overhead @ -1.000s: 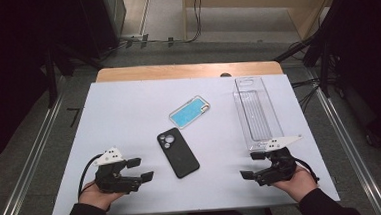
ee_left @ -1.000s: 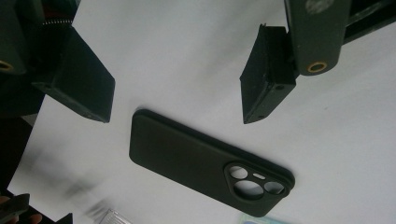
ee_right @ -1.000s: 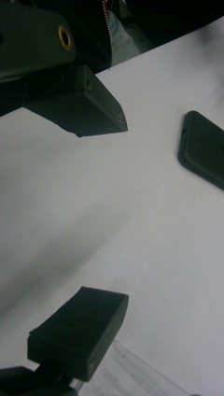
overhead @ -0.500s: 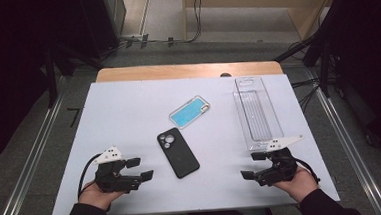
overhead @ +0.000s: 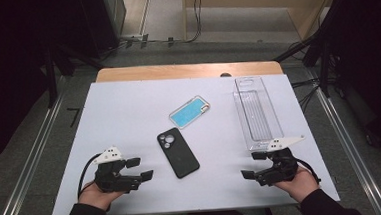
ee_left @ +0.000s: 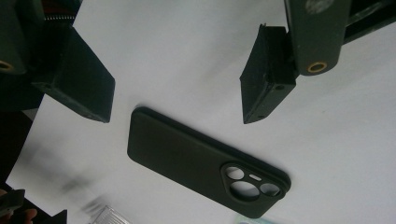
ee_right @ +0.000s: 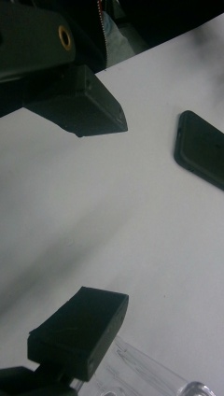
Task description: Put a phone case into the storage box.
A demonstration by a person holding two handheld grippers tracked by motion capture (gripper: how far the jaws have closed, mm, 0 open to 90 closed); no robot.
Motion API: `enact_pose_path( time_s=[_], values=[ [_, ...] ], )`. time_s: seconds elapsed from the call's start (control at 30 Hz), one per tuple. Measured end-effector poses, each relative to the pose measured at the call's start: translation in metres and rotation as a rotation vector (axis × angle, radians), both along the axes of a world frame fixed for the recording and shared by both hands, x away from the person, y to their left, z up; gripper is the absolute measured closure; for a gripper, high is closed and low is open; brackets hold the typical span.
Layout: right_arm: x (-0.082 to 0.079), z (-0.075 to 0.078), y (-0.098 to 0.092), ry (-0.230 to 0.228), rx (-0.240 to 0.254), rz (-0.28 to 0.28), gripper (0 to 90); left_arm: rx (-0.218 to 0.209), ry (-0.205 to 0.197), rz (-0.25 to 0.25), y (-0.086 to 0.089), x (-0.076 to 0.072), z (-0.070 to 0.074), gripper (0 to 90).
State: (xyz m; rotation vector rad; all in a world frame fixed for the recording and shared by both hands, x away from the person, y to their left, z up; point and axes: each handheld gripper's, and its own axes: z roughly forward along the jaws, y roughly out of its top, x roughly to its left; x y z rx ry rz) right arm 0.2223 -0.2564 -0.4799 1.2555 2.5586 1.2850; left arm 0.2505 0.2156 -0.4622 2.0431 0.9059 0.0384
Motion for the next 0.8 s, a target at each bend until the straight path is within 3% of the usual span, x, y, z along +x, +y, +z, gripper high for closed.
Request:
enact_pose_path(
  time_s=[0.73,0.8],
  values=[
    [-0.0004,-0.0005,0.0008,0.002,-0.002,-0.001,14.0,-0.003,-0.014,0.006,-0.0025,0.0013,0.0029,26.6],
    [-0.0006,-0.0004,0.0005,0.001,-0.003,-0.002,14.0,-0.007,-0.018,0.006,-0.0039,0.0018,0.0038,23.2]
  ],
)
